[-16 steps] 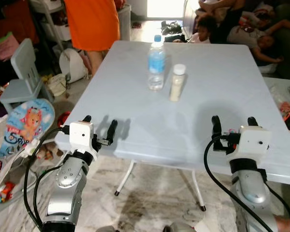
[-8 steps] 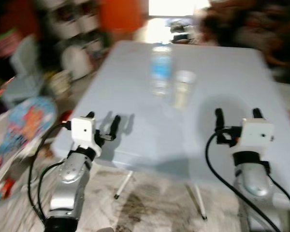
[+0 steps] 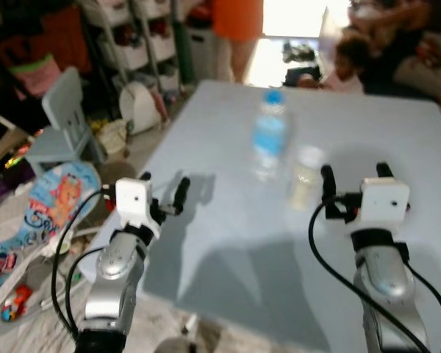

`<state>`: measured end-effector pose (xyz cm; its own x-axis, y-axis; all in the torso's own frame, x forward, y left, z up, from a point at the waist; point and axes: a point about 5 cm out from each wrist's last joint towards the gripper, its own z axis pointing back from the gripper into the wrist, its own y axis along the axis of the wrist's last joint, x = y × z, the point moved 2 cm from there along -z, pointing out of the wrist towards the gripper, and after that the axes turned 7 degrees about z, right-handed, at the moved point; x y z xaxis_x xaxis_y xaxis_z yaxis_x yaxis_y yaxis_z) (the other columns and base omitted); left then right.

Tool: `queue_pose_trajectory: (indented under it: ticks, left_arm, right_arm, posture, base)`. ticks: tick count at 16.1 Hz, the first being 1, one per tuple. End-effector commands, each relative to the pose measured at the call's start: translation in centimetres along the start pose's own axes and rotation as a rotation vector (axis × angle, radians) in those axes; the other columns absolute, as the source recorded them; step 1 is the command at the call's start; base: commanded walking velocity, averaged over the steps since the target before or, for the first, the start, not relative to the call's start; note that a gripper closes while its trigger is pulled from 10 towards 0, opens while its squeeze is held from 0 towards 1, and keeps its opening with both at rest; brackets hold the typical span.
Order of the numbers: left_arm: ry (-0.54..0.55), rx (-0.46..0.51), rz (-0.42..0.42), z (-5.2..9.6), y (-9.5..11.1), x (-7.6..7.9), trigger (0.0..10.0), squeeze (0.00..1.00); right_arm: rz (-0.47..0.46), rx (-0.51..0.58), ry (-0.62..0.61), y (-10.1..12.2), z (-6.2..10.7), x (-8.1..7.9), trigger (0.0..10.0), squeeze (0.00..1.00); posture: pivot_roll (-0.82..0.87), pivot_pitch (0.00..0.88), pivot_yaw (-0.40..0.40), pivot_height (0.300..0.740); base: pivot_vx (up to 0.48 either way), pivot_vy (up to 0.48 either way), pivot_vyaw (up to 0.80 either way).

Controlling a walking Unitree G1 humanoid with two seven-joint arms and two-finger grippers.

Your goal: Restocking fridge

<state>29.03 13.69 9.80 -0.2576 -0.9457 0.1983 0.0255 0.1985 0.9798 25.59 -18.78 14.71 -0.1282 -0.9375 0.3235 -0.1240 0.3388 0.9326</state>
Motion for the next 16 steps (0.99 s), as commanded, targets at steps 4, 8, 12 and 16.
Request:
queue_pose_trajectory:
  ticks: [4,8,12,16]
  left_arm:
    - [0.006,0.017,-0.006,0.3,0.4,-0.5,10.0,0.0]
    - [-0.002,0.02,-0.005,0.2,0.4,-0.5,10.0,0.0]
    - [-0.024,0.021,0.004,0.0,0.5,-0.1,10.0,0.0]
    - [-0.051,0.002,0.007,0.4,0.5,0.1,10.0,0.0]
  right_arm:
    - [0.001,0.042,0.041,1.0,-0.1,-0.9,10.0,0.0]
    - [0.003,0.046,0.05,1.0,-0.1,-1.1,10.0,0.0]
    - [-0.004,0.1,0.043,2.5,-0.8,-1.1,10.0,0.21]
    - [-0.038,0.188,0.115,5.2,-4.1,-1.7,10.0,0.75]
  posture:
    - [-0.05,0.0,0.011,0.74]
    - [-0.05,0.0,0.014,0.74]
    - [-0.05,0.0,0.019,0.74]
    - [-0.03,0.0,0.032,0.74]
  base:
    - [0.0,0.0,0.0]
    - [0.0,0.0,0.0]
    - [0.0,0.0,0.0]
    - [0.0,0.0,0.0]
